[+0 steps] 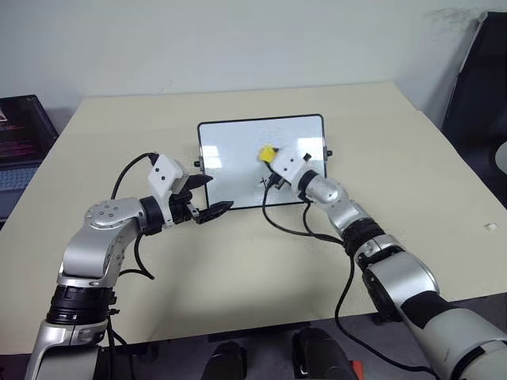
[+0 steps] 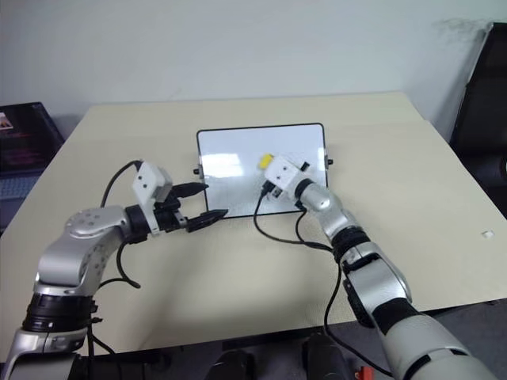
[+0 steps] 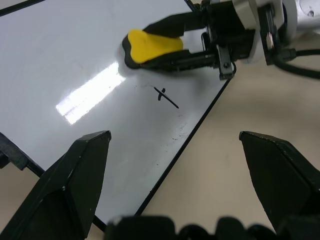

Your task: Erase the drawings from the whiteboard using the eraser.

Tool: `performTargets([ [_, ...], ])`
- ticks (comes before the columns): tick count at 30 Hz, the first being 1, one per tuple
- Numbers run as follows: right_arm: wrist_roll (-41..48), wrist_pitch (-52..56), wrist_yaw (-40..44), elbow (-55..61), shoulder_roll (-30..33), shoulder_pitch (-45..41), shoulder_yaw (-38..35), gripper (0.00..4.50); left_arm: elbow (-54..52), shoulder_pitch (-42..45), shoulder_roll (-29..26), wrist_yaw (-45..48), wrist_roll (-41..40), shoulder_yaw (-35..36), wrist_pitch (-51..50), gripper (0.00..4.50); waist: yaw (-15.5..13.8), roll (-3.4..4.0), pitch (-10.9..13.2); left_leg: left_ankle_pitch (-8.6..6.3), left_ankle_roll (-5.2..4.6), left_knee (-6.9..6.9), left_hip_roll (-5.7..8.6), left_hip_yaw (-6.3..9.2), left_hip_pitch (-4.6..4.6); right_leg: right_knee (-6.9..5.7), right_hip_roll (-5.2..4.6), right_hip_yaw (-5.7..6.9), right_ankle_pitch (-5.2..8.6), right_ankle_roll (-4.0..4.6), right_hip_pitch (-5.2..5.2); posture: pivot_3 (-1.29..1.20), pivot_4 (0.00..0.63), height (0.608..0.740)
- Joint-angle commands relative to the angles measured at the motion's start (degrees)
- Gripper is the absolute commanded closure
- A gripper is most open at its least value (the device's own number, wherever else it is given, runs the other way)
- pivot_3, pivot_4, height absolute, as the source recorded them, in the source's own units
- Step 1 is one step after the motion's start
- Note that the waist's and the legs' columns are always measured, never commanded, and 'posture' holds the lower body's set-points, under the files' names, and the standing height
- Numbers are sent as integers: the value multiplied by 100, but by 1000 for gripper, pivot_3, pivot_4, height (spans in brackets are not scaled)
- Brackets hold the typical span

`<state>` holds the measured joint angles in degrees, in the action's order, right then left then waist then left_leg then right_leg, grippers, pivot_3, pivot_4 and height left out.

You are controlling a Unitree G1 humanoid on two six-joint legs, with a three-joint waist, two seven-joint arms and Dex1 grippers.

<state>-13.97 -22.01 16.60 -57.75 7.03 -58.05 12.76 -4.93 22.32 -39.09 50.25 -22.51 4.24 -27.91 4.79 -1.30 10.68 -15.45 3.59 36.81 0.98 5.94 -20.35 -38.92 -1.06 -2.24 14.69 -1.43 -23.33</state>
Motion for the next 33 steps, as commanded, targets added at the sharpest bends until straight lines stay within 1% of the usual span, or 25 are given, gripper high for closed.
performTargets([
  [1, 1220, 801, 905, 1700, 3, 306, -591, 3306, -93, -65, 41, -236, 54, 225, 184, 0, -6, 0, 0, 0, 0, 1, -33, 1, -10, 0, -1, 1, -3, 5, -9, 0, 150, 740],
  [3, 1753, 1623, 1278, 2821, 81, 729, -765, 3307, -29, -100, 77, -418, 100, 317, 262, 0, -16, 0, 0, -4, 2, 3, -45, 6, -30, 5, -6, 9, -4, 6, -20, 0, 150, 740],
  [4, 1920, 2035, 1317, 3296, 126, 927, -835, 3307, -15, -109, 98, -502, 104, 357, 272, 0, -23, 0, 0, -7, 2, 0, -48, 12, -43, 12, -9, 17, -3, 7, -28, 0, 150, 740],
  [6, 2296, 2885, 1531, 4426, 326, 1460, -903, 3307, -29, -154, 119, -593, 63, 453, 269, 0, -53, 0, 0, -16, 4, -3, -54, 17, -61, 15, -10, 16, -1, 9, -49, 0, 150, 740],
  [9, 2783, 3849, 1801, 5736, 676, 2095, -933, 3307, -32, -272, 91, -653, 70, 549, 316, 0, -108, 1, 1, -20, 5, -8, -54, 14, -80, 20, -12, 9, 1, 8, -72, 0, 150, 740],
  [12, 3024, 4593, 2041, 6810, 1267, 2884, -972, 3307, -107, -484, 94, -711, 11, 659, 242, 0, -144, 1, 1, -21, 4, -7, -52, 11, -85, 25, -12, 7, 2, 5, -77, 0, 150, 740],
  [15, 3133, 4995, 1952, 7343, 1575, 3492, -1076, 3308, -255, -695, 147, -803, -58, 740, 174, 0, -167, 1, 1, -22, 3, -4, -53, 4, -82, 25, -10, 10, 4, 4, -72, 0, 150, 740],
  [18, 2998, 4972, 1882, 7726, 1764, 4101, -1043, 3308, -355, -932, 184, -898, -99, 798, 184, 0, -168, 0, 1, -22, 3, -3, -54, -6, -78, 21, -7, 9, 12, -10, -69, 0, 150, 740],
  [19, 2834, 4820, 1866, 7813, 1845, 4278, -966, 3308, -378, -1009, 171, -916, -61, 788, 224, 0, -168, 0, 2, -22, 3, -2, -54, -8, -75, 19, -7, 8, 13, -12, -68, 0, 150, 740],
  [21, 2363, 4308, 1752, 7860, 1986, 4592, -800, 3308, -441, -1119, 180, -954, -23, 777, 279, 0, -169, 0, 1, -22, 3, -1, -55, -19, -71, 18, -6, 7, 15, -14, -68, 0, 150, 740],
  [25, 1606, 3352, 1373, 7729, 2025, 4975, -611, 3308, -560, -1163, 315, -1120, -43, 755, 300, 0, -173, -3, 2, -21, 4, 5, -54, -34, -67, 20, -5, 7, 21, -25, -65, 0, 150, 740],
  [28, 1447, 3007, 1193, 7649, 1817, 4997, -508, 3308, -601, -1179, 351, -1141, -29, 713, 300, 0, -172, -4, 2, -21, 5, 6, -55, -38, -63, 19, -2, 5, 21, -26, -64, 0, 150, 740],
  [33, 992, 2396, 960, 7068, 1459, 4359, -160, 3308, -539, -1057, 356, -1127, -8, 669, 298, 0, -160, -4, 2, -21, 6, 8, -55, -45, -55, 13, 3, 0, 21, -25, -63, 0, 150, 740],
])
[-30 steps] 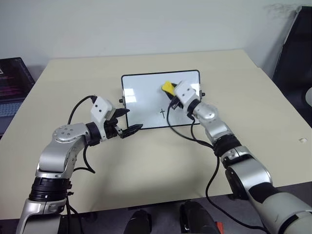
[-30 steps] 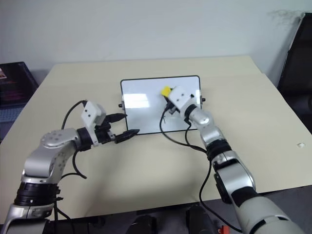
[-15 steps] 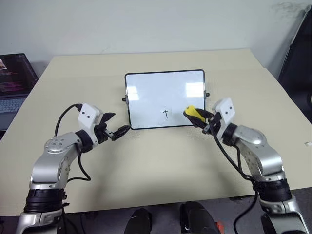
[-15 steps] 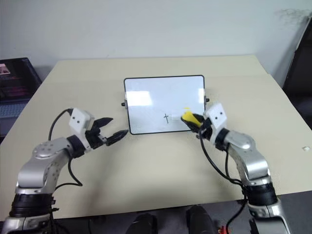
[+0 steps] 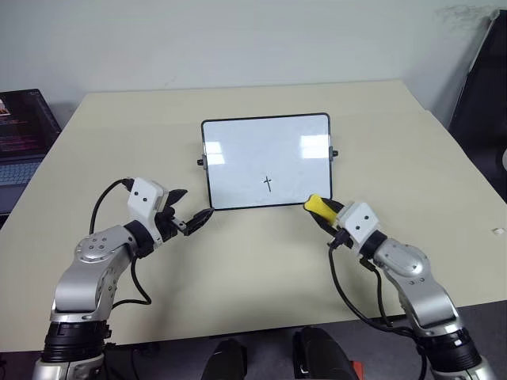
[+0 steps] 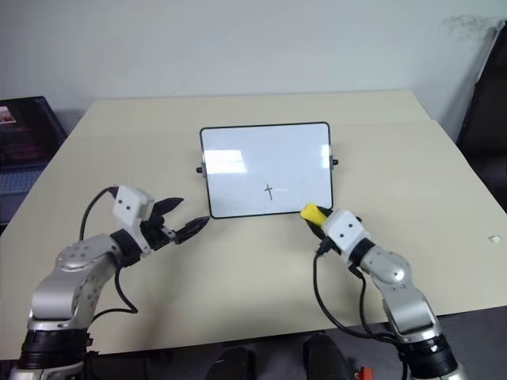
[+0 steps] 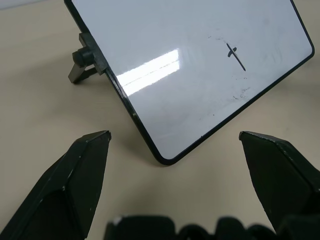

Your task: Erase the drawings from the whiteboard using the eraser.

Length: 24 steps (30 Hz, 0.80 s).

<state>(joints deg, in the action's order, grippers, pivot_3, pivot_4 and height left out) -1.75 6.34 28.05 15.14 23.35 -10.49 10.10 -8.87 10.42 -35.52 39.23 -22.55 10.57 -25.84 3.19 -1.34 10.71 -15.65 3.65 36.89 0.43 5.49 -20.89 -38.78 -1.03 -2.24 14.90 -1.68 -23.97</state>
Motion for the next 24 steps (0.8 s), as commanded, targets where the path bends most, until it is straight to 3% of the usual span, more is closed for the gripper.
performTargets([
  [1, -382, -623, -308, -565, -297, -693, 193, 3308, -136, 155, 3, -7, 1, 14, 106, 0, -5, 0, 0, 0, 1, 1, 0, 1, 0, -1, 0, 0, 0, 0, 0, 0, 150, 740],
  [15, -1164, -2021, -1017, -4930, -1263, -3993, 475, 3308, -41, 476, -88, 254, 45, -196, 112, 0, 8, -3, 0, -1, -1, -2, 2, -2, -2, -8, 2, 2, -19, 31, -3, 0, 150, 740],
  [24, -1766, -3042, -1186, -7101, -1675, -4567, 986, 3308, -78, 286, -180, 312, 18, -46, 67, 0, 43, -4, -1, -2, -2, -7, -1, -5, 0, -11, -1, -3, -19, 32, -7, 0, 150, 740],
])
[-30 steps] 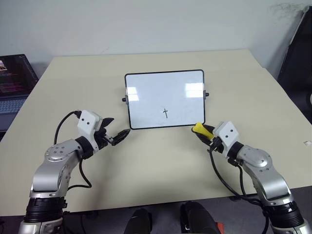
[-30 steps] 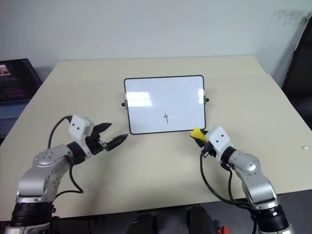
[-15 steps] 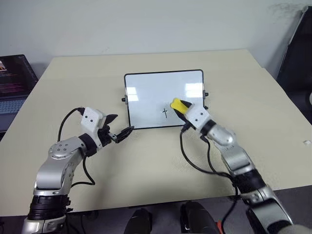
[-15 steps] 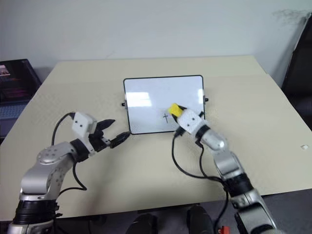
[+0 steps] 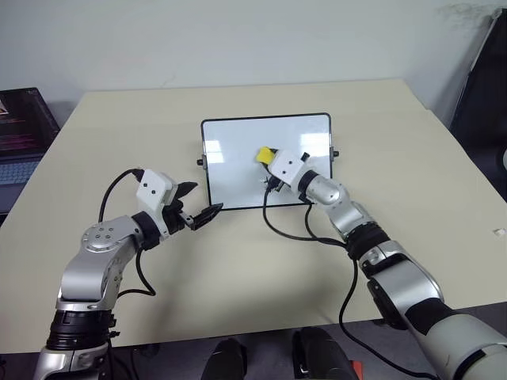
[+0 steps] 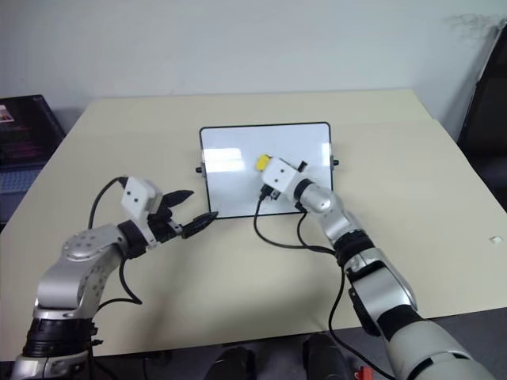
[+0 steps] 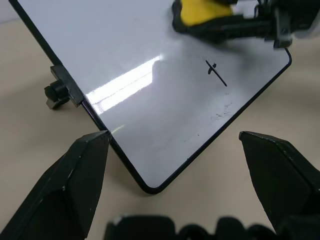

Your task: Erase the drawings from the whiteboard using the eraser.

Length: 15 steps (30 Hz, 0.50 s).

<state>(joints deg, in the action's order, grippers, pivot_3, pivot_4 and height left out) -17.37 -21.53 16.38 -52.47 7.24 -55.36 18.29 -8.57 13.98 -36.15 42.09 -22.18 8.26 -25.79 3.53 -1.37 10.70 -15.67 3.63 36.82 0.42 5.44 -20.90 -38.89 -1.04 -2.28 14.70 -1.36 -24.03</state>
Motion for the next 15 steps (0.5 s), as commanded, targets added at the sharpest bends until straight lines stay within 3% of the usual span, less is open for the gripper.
performTargets([
  [1, -244, -312, -26, -432, -82, -77, 202, 3308, -97, -101, -129, 22, -8, 198, 74, 0, 18, -1, -1, 0, 0, 1, 0, 0, 1, -2, 0, -1, 0, 0, 0, 0, 150, 740],
  [15, -549, -490, 295, -992, 14, 563, 561, 3308, 4, -210, -177, 49, -22, 271, 104, 0, 32, -23, -20, 2, -1, 11, 1, 5, 103, -7, 27, -4, 11, -19, 97, 0, 150, 740],
])
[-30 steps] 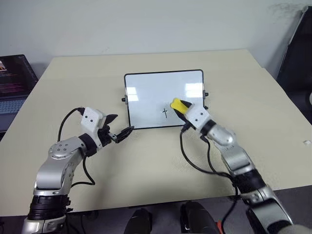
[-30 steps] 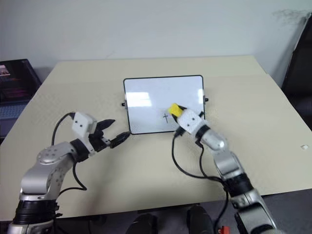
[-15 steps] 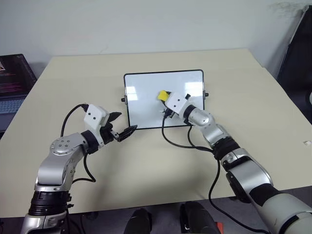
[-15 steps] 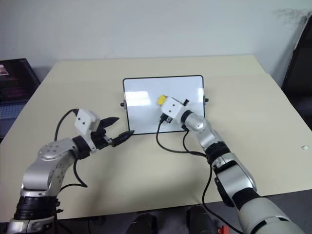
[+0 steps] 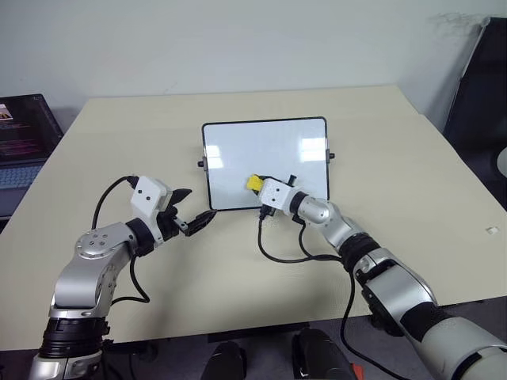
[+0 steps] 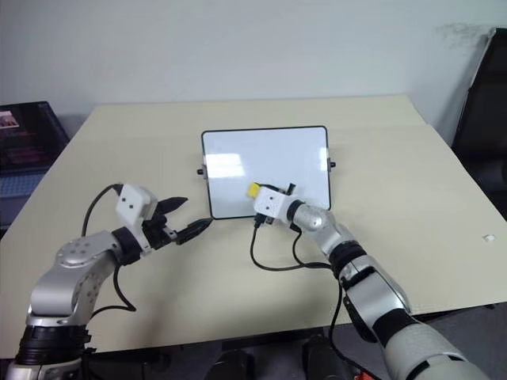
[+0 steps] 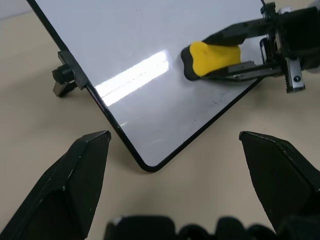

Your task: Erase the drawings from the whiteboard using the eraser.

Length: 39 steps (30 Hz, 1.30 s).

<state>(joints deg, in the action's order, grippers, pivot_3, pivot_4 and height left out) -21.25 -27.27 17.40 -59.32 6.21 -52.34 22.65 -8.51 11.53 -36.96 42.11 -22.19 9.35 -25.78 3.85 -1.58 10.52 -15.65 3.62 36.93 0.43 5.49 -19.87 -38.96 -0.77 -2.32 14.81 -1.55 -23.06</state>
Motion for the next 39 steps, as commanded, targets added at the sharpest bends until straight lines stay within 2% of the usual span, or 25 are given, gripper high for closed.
performTargets([
  [1, -182, 34, 210, -277, 128, 303, 159, 3308, 23, 48, -100, 61, -25, 161, 104, 0, 0, -3, -3, 0, 0, 0, 0, -1, 1, 0, 3, -1, -2, 2, 0, 0, 150, 740],
  [7, -117, -376, 127, 141, 176, 248, 121, 3308, 134, 53, -143, 237, -54, 131, 93, 0, -2, -3, -3, 1, 0, 1, -2, 2, 2, -1, 22, -3, -8, 10, -2, 0, 150, 740],
  [11, 196, -838, 48, 902, 223, 71, -170, 3308, 233, -53, -263, 437, -54, 170, 143, 0, -5, 0, 4, 1, 0, -3, -4, 1, -14, 3, 25, -5, -7, 12, -18, 0, 150, 740],
  [15, 324, -848, -212, 1323, 257, -201, -470, 3308, 315, -119, -350, 555, -51, 200, 211, 0, 13, 1, 5, -1, 1, -10, -10, 2, -30, 9, 24, -5, -21, 39, -32, 0, 150, 740],
  [19, 138, -392, -977, 926, 211, -719, -674, 3308, 297, -178, -406, 708, -59, 107, 207, 0, 11, 1, 5, -1, 2, -9, -11, 13, -78, 9, 23, -4, -23, 44, -73, 0, 150, 740],
  [23, 22, 10, -1220, 234, 67, -1107, -595, 3308, 230, -201, -376, 768, -89, 50, 204, 0, -8, 1, 4, -1, 2, -12, -10, 13, -102, 8, -4, -4, -23, 45, -98, 0, 150, 740],
  [29, -89, 140, -939, -474, -345, -1180, -397, 3308, 220, -174, -355, 810, -78, 2, 208, 0, 9, 2, 5, -1, 2, -23, -9, 4, -102, 11, -5, -2, -23, 46, -104, 0, 150, 740],
  [39, -335, 90, -448, -516, -442, -392, 21, 3309, 119, -206, -303, 803, -148, 0, 173, 0, 68, -4, 0, -1, 2, -17, -8, 6, -90, 3, -4, 0, -22, 45, -93, 0, 150, 740],
])
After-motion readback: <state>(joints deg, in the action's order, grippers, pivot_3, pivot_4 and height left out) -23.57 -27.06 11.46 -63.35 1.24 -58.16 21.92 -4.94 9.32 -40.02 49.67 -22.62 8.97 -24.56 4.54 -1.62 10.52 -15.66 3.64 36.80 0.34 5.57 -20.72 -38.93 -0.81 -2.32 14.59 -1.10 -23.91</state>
